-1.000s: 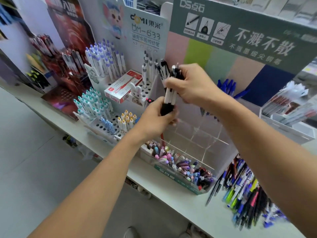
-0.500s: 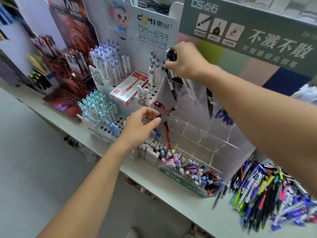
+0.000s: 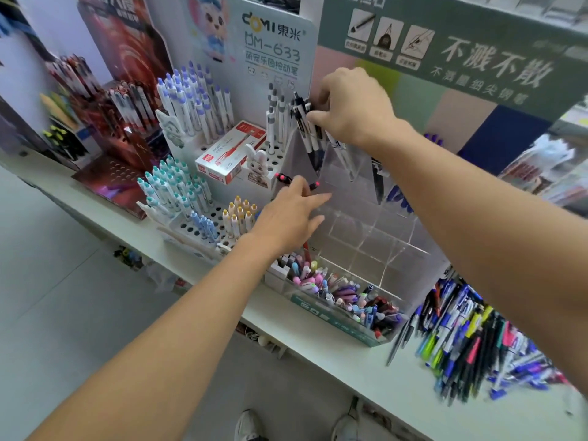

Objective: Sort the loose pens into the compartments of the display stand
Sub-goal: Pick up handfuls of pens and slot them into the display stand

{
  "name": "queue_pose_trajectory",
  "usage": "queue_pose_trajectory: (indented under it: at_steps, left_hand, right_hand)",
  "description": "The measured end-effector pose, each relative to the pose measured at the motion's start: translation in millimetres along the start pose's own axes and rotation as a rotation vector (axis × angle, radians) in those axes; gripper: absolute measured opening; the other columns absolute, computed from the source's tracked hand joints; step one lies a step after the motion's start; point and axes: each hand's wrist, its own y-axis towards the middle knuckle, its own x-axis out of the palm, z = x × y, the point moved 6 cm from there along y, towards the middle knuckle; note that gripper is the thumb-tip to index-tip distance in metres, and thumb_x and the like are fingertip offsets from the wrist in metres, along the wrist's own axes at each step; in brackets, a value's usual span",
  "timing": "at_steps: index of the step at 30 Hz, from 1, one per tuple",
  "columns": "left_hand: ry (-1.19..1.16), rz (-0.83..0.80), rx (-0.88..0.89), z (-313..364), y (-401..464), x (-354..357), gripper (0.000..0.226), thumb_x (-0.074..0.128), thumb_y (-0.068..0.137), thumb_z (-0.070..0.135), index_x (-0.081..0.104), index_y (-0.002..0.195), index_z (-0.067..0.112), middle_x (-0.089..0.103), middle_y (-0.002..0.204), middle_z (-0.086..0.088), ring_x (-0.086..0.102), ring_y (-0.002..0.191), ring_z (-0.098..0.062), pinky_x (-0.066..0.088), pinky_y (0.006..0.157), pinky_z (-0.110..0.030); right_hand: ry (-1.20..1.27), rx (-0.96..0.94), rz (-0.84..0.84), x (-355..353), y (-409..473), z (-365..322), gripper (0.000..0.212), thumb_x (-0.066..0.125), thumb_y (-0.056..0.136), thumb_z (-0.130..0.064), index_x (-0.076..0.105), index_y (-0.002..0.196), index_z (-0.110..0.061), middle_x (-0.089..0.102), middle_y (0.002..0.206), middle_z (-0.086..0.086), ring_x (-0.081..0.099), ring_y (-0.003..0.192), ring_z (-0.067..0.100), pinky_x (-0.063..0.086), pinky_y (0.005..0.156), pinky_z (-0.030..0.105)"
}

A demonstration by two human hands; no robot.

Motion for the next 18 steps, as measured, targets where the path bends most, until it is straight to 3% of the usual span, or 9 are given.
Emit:
queue_pose_trajectory:
  at_steps: [3, 7, 10, 14, 18]
  left_hand:
    - [0.130, -0.033, -0.109, -12.2, 7.0, 3.0, 0.052, 0.056, 0.100, 0.038, 0.040, 0.146, 0.020, 0.026, 0.145, -0.009, 0.038, 0.128, -0.035, 0.049, 0.100, -0.051]
    - [-0.008, 0.164, -0.204, -20.1, 1.1, -5.1, 0.069, 0.060, 0.099, 0.030, 0.025, 0.156, 0.013, 0.031, 0.147, -0.008, 0.043, 0.126, -0.032, 0.046, 0.100, -0.043]
    - [-0.040, 0.223, -0.234, -14.5, -1.9, -6.1, 0.064, 0.062, 0.097, 0.032, 0.033, 0.151, 0.012, 0.034, 0.139, -0.006, 0.046, 0.118, -0.026, 0.047, 0.094, -0.037]
    - [-0.187, 0.244, -0.236, -15.6, -3.4, -6.9, 0.056, 0.066, 0.095, 0.025, 0.045, 0.146, 0.014, 0.043, 0.133, -0.006, 0.048, 0.117, -0.019, 0.044, 0.104, -0.034]
    - [-0.417, 0.411, -0.251, 0.4, -31.9, -11.4, 0.020, 0.066, 0.094, 0.015, 0.064, 0.113, 0.017, 0.065, 0.087, 0.002, 0.058, 0.073, -0.007, 0.051, 0.070, -0.016]
  right_hand:
    - [0.101, -0.003, 0.102, -10.6, -20.3, 11.1, 0.026, 0.065, 0.087, -0.041, 0.074, 0.089, -0.016, 0.072, 0.093, 0.005, 0.066, 0.086, 0.028, 0.057, 0.078, 0.041]
    - [0.232, 0.018, 0.168, -18.7, -50.5, 29.2, 0.027, 0.062, 0.087, -0.041, 0.074, 0.085, -0.018, 0.071, 0.085, -0.001, 0.066, 0.081, 0.019, 0.058, 0.077, 0.042]
    - [0.275, -0.003, 0.152, -16.0, -74.3, 35.4, 0.025, 0.062, 0.089, -0.040, 0.075, 0.085, -0.019, 0.072, 0.080, -0.004, 0.064, 0.073, 0.013, 0.056, 0.072, 0.037]
    - [0.386, -0.009, 0.143, -9.0, -106.8, 48.1, 0.018, 0.068, 0.089, -0.032, 0.076, 0.085, -0.017, 0.070, 0.077, -0.008, 0.057, 0.063, 0.001, 0.052, 0.067, 0.026]
    - [0.490, 0.026, 0.145, -3.4, -160.5, 69.6, 0.015, 0.069, 0.092, -0.028, 0.077, 0.087, -0.016, 0.068, 0.074, -0.011, 0.058, 0.063, -0.002, 0.044, 0.063, 0.011]
